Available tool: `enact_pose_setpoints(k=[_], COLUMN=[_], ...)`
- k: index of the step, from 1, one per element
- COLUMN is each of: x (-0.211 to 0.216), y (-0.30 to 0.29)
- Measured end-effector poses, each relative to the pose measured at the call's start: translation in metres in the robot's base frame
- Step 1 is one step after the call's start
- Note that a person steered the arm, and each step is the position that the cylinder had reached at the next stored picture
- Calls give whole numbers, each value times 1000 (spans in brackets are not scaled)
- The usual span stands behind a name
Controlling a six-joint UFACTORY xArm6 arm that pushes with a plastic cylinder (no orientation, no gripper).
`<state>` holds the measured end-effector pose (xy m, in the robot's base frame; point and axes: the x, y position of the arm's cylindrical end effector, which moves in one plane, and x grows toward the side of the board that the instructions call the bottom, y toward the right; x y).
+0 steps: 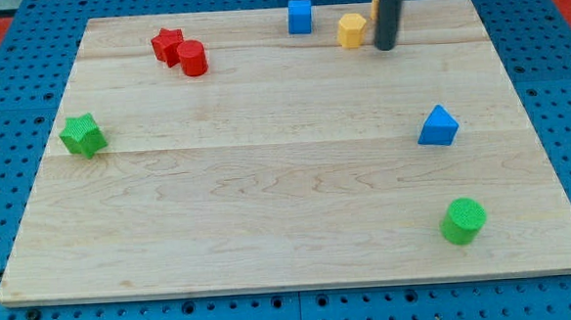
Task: Push the blue cube into the red blocks
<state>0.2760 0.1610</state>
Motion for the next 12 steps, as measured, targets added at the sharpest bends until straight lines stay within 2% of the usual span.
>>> enact_pose_setpoints(k=[1, 2, 3, 4, 6, 8, 10, 11, 12], x=[-42, -58, -60, -84, -85, -83, -66, -50, -43], y=[26, 7, 67, 106, 88, -136, -133, -176, -246])
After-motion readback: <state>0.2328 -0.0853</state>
